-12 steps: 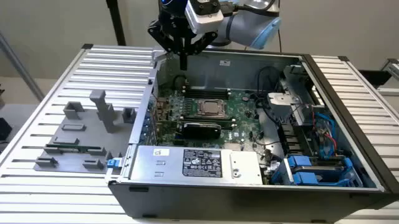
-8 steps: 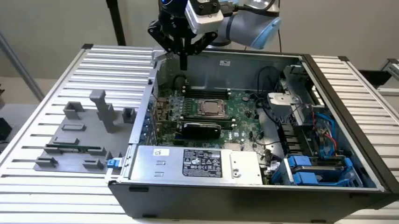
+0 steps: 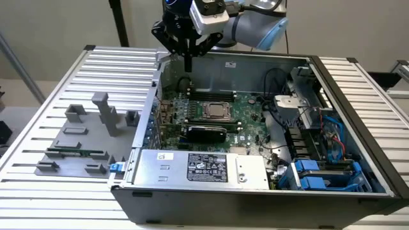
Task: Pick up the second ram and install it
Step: 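Reach for the second ram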
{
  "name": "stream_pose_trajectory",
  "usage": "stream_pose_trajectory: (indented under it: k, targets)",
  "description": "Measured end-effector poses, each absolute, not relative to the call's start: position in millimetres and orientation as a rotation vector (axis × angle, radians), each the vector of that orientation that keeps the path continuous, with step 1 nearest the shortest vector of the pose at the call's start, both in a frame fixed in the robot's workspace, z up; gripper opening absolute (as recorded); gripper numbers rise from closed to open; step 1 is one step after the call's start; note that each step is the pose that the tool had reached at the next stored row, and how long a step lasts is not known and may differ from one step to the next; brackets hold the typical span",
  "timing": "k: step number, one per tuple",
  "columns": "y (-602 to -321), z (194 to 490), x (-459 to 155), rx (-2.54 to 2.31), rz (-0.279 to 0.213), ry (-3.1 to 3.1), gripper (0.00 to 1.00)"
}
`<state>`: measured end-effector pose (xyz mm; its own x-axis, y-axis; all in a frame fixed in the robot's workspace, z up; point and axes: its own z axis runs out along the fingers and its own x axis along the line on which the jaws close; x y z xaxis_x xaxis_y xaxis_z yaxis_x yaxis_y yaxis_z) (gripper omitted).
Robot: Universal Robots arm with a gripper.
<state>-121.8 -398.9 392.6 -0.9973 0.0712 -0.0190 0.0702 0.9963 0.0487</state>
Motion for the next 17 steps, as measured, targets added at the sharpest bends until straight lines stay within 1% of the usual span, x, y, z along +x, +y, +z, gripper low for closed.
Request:
stream_pose_trajectory:
  k: [17]
  targets:
    - [-424.1, 392.6, -194.2, 0.11, 0.075, 3.116, 0.0]
